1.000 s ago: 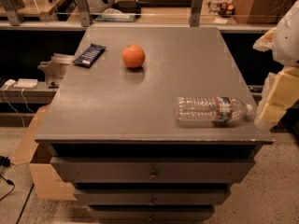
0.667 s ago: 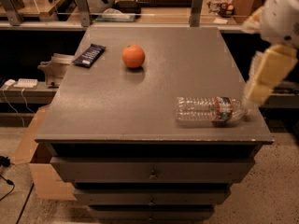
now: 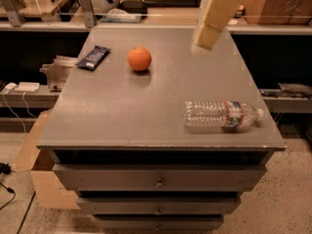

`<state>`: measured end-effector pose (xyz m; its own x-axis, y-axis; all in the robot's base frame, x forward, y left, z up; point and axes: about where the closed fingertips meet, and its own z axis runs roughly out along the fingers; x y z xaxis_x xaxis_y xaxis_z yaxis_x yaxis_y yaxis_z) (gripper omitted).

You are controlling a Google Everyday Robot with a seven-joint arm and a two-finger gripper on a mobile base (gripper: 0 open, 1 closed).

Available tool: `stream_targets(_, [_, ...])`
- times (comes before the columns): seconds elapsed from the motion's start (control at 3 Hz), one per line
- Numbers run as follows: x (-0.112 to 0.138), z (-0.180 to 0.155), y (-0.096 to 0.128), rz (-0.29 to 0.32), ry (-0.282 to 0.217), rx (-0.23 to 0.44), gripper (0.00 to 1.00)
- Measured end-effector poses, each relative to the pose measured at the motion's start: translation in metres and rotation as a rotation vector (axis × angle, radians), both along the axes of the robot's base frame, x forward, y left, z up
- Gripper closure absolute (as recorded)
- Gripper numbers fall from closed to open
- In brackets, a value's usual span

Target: Move orange near water bottle

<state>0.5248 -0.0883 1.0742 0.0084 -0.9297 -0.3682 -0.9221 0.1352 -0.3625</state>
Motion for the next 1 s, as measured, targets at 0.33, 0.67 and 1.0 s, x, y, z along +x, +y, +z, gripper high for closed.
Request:
stream_targets(0.33, [0.002, 0.008, 0.004, -0.002, -0.021, 0.015, 0.00])
stream_targets(0.67, [0.005, 0.001, 0.011, -0.018, -0.017, 0.062, 0.00])
stream_targets(1.0, [0.040, -0.041, 0.049, -0.030, 0.034, 0.182, 0.00])
